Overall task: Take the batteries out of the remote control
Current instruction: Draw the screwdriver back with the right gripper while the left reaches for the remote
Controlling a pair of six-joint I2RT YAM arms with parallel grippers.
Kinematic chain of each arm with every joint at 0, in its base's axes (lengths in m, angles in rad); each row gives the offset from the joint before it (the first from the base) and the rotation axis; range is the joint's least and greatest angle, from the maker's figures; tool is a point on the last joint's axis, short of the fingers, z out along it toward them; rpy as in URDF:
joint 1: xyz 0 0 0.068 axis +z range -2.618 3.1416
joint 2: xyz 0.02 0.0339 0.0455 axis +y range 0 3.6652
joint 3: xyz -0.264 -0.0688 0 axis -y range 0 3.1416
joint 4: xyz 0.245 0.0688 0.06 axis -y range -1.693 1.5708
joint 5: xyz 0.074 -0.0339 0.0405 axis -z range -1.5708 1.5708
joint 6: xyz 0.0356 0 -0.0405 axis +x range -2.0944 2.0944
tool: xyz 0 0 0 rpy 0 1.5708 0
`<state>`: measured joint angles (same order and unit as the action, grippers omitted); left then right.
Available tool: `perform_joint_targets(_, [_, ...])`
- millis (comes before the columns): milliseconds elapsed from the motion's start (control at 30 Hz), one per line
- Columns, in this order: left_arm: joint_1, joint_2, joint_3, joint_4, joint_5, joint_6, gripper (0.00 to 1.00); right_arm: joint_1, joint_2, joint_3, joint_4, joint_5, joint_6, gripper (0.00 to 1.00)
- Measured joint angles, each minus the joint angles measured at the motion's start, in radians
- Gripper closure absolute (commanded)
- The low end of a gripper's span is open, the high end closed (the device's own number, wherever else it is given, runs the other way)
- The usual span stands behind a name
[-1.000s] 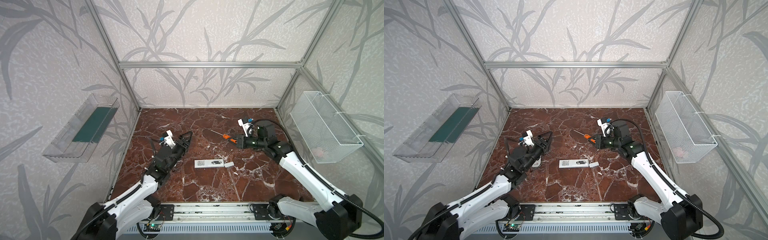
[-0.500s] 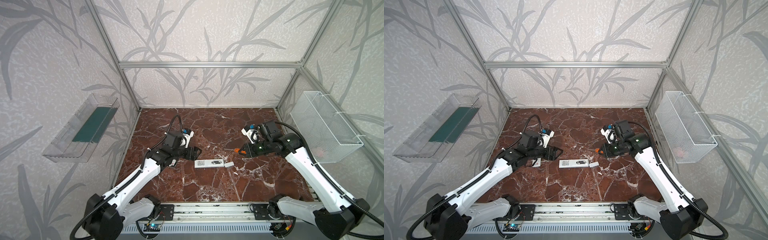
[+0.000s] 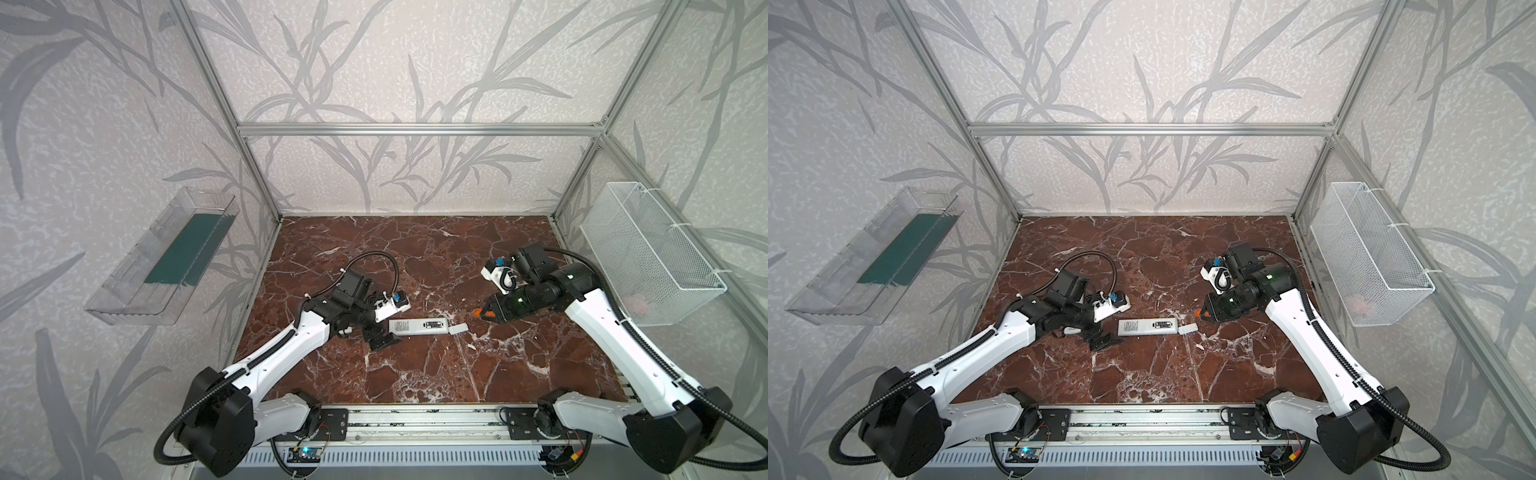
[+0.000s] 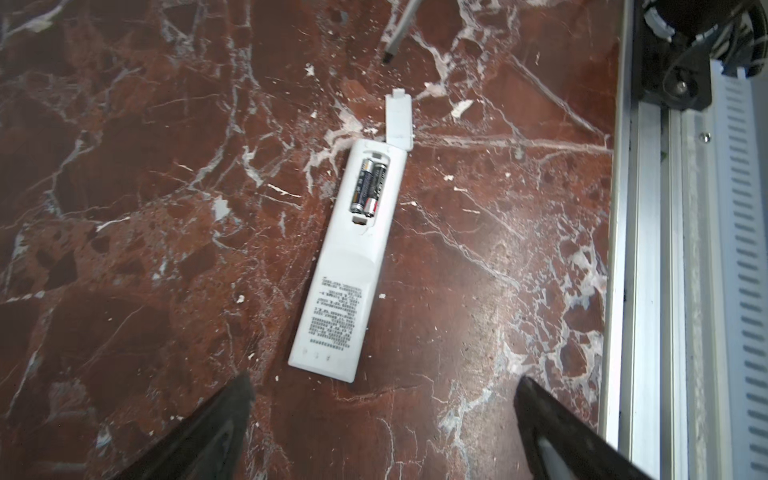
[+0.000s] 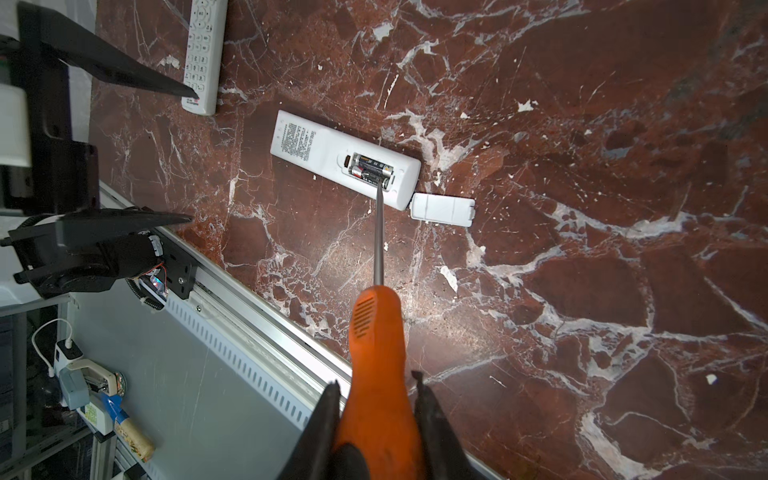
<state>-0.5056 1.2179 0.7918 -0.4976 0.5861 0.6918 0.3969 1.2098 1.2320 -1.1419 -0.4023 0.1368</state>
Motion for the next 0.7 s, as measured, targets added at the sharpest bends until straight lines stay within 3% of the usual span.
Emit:
perform_joint_targets(300, [-0.002, 0.203, 0.004, 0.045, -0.015, 0.201, 0.01, 0.0, 0.0, -0.001, 0.014, -0.037, 0.001, 1.0])
perform_joint_targets(700, [-0.002, 0.355, 0.031, 0.138, -0.143, 0.222, 0.04, 0.0, -0.003, -0.001, 0.014, -0.044, 0.008, 1.0])
